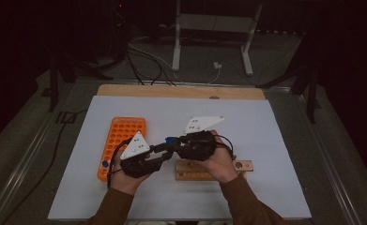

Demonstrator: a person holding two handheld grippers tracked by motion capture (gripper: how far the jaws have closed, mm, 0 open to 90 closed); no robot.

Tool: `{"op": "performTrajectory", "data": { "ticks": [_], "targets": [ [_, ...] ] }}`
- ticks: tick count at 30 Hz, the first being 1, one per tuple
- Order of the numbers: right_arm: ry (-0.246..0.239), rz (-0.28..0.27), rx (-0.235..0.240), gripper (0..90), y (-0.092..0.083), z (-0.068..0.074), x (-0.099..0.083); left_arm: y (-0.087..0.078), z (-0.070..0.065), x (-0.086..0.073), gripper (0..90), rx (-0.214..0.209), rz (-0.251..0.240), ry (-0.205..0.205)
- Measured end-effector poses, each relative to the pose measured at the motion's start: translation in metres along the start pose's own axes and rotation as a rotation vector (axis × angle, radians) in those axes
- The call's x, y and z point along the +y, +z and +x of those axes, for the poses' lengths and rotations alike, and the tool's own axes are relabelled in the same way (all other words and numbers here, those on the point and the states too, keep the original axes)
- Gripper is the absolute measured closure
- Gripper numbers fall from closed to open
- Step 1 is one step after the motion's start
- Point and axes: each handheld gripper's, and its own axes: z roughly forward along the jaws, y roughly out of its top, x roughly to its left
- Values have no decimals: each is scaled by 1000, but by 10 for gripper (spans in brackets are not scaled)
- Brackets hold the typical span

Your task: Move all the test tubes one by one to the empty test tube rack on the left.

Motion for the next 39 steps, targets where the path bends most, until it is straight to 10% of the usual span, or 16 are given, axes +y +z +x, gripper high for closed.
{"op": "performTrajectory", "data": {
  "ticks": [8, 20, 39],
  "targets": [
    [-3, 3, 7, 755, 1, 1, 0, 1, -2, 0, 771, -12, 2, 19],
    [55, -54, -55, 153, -14, -11, -12, -15, 11, -1, 773, 57, -22, -9],
    [157, -93, -223, 43, -59, -43, -65, -57, 39, -13, 773, 186, -46, -53]
  ]
}}
